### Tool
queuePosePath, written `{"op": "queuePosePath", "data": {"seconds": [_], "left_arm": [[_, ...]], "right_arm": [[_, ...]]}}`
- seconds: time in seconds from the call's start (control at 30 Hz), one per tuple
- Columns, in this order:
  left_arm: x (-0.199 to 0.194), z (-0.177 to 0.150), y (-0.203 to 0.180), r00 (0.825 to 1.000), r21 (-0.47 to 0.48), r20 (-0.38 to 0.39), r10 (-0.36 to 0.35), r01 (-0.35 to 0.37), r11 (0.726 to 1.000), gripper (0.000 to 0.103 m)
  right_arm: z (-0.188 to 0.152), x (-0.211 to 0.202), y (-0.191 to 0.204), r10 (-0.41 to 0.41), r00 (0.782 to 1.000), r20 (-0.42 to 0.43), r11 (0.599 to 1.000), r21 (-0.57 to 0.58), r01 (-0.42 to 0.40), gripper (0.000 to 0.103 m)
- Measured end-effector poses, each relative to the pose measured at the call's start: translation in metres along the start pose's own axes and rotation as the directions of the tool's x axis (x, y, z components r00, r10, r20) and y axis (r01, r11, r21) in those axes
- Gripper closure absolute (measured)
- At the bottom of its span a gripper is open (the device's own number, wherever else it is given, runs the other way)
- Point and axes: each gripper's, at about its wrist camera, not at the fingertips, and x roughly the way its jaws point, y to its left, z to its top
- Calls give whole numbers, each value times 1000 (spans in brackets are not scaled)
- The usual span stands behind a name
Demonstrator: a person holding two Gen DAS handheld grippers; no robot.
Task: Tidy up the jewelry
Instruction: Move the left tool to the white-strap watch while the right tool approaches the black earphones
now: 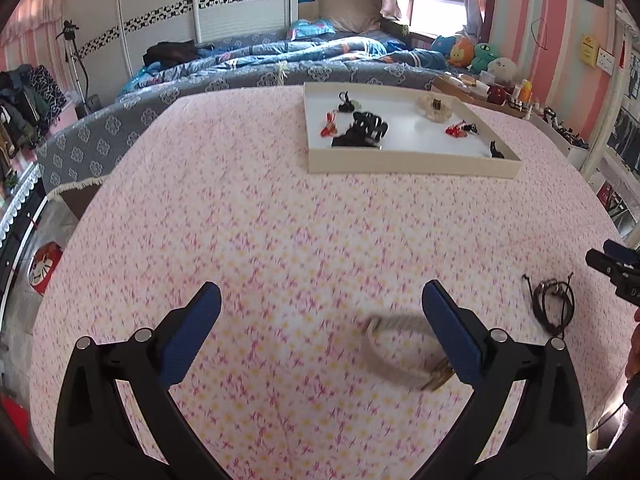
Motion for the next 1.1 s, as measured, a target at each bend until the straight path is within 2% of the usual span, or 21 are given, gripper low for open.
{"op": "queuePosePath", "data": {"seconds": [0.2,0.4,0.6,0.97,1.03,1.1], "left_arm": [[8,-12,2,999,-9,-48,-15,15,1000,4],[15,-17,1,998,-4,-63,-7,7,1000,5],[22,-17,2,997,-8,-81,5,-6,1000,11],[38,-20,-4,991,5,-130,-29,30,1000,28],[41,-20,-5,989,5,-143,-42,43,999,33],[42,-20,-6,986,5,-151,-63,64,998,37]], "right_arm": [[-21,8,3,22,999,-49,1000,12,-21,28],[-28,14,9,24,997,-72,1000,-3,-24,28],[-30,18,20,3,997,-75,999,-37,-6,28],[-40,22,33,-25,996,-81,996,-91,18,29],[-42,23,35,-28,996,-86,995,-102,19,31],[-42,25,34,-18,995,-96,995,-99,9,44]]}}
